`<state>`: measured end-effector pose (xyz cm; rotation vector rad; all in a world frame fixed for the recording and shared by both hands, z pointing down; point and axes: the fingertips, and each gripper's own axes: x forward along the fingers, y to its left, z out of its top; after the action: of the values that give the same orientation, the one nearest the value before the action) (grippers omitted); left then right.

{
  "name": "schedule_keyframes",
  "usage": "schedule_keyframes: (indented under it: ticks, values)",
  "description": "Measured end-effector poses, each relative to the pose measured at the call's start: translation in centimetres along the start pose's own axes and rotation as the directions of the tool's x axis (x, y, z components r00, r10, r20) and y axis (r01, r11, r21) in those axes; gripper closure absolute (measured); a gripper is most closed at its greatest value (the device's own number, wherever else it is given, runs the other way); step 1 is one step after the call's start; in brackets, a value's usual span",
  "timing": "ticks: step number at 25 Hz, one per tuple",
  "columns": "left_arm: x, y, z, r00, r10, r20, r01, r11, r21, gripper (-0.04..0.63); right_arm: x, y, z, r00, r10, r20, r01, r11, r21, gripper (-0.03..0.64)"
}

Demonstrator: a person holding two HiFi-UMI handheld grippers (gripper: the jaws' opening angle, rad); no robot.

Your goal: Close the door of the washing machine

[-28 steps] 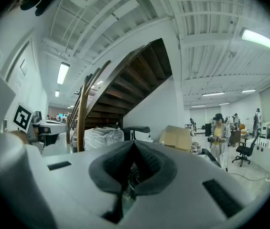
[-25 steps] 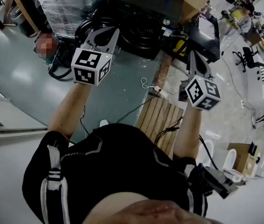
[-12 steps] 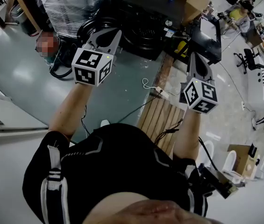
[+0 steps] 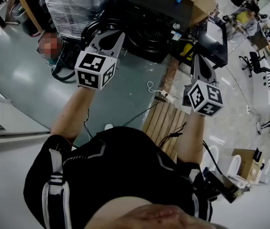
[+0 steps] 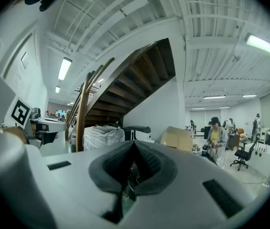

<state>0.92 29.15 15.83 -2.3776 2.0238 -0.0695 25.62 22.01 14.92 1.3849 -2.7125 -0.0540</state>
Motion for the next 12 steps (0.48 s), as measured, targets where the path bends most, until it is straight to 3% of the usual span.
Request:
schedule_keyframes:
  ticks: [12]
  values:
    - [-1.4, 4.9, -1.1, 1.000, -0.024, 0.000, 0.024, 1.000, -0.006, 0.594, 2.8, 5.5, 0.0, 1.000, 0.005, -0.010, -0.005, 1.000, -0.023, 0.612]
